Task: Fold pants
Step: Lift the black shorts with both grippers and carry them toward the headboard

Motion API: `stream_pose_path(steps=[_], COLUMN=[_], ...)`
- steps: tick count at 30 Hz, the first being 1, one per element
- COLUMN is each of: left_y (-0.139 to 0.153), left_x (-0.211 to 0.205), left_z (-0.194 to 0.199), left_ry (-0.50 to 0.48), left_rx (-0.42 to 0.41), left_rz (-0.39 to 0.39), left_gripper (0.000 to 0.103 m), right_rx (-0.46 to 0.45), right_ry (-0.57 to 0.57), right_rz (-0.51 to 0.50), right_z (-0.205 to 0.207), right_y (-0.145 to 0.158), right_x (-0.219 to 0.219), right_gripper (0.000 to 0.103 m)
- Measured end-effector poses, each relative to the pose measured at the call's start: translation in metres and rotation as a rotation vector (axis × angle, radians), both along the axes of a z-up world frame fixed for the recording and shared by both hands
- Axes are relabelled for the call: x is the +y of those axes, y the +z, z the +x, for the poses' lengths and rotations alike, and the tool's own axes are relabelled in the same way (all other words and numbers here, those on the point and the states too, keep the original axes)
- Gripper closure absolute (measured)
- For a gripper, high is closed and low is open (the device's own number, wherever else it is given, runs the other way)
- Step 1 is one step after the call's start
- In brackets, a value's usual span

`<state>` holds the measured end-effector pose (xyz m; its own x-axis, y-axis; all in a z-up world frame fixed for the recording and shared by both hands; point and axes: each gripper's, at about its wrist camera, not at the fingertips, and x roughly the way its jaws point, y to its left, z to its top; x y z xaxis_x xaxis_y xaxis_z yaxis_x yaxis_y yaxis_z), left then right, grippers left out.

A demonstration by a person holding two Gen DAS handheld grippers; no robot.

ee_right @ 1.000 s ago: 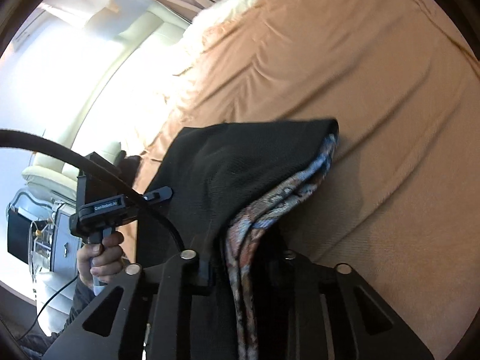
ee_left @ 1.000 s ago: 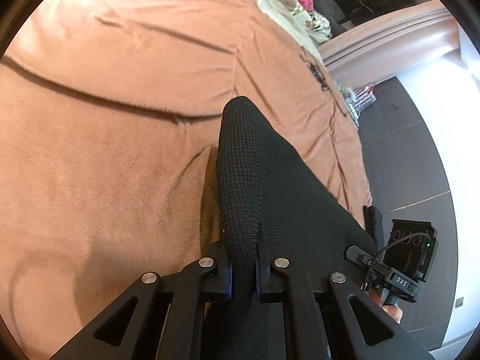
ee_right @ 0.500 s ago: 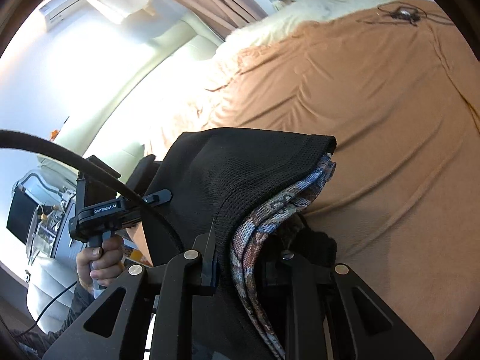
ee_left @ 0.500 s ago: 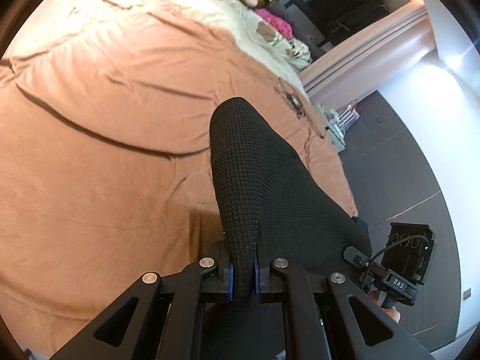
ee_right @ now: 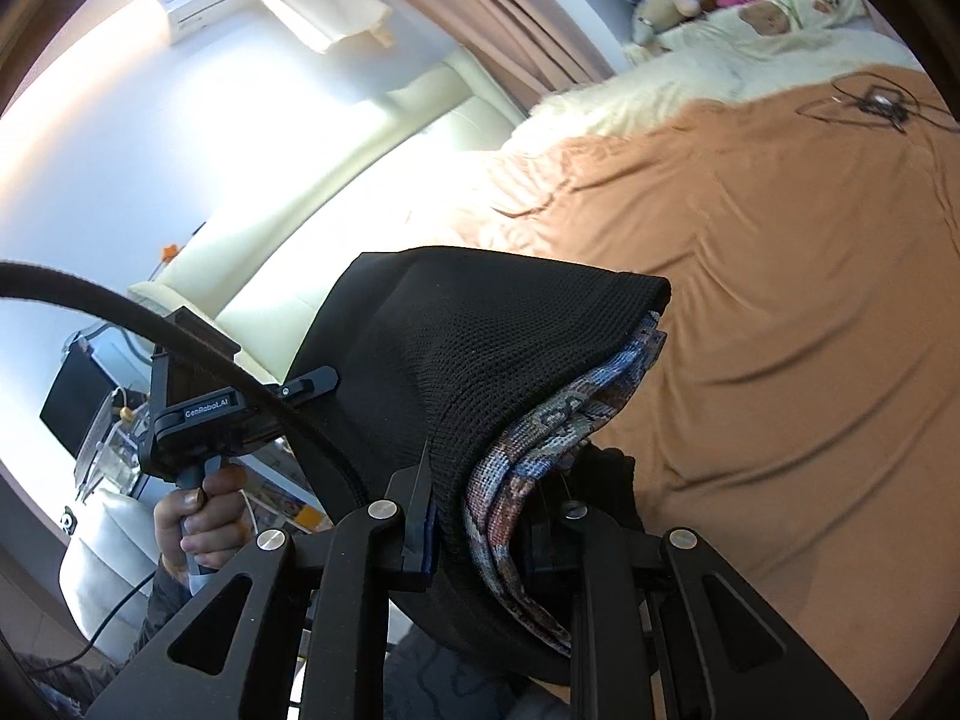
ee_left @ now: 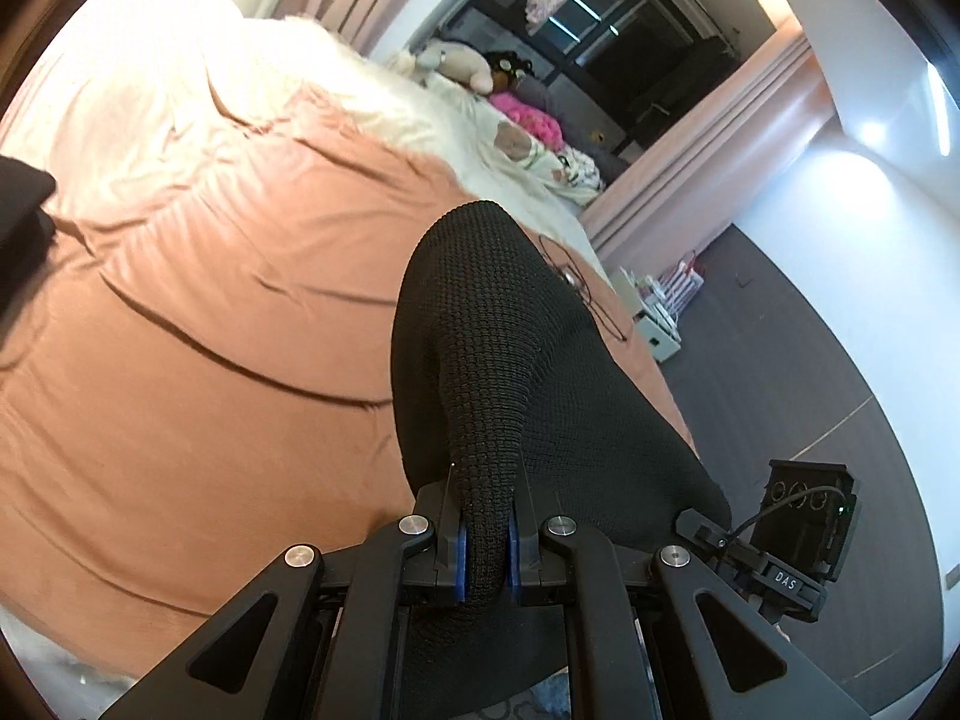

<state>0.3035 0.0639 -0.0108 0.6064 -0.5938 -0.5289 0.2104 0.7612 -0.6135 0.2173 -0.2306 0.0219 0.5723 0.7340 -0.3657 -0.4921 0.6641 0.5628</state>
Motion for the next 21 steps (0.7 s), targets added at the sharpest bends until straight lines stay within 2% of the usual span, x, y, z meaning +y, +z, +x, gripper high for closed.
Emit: stream_pose_path(steps=[21], left_y=[0.037], left_x=[0.148], left_z=[-0.010], left_ry=[0.174], left_rx=[-0.076], left_rz=[0.020], left_gripper=[0.094], right_rx=[-0.073], right_ry=[0.147], right_rz=[-0.004], right_z=[0.077], right_y=[0.015], right_x=[0.125], right_gripper=[0.087])
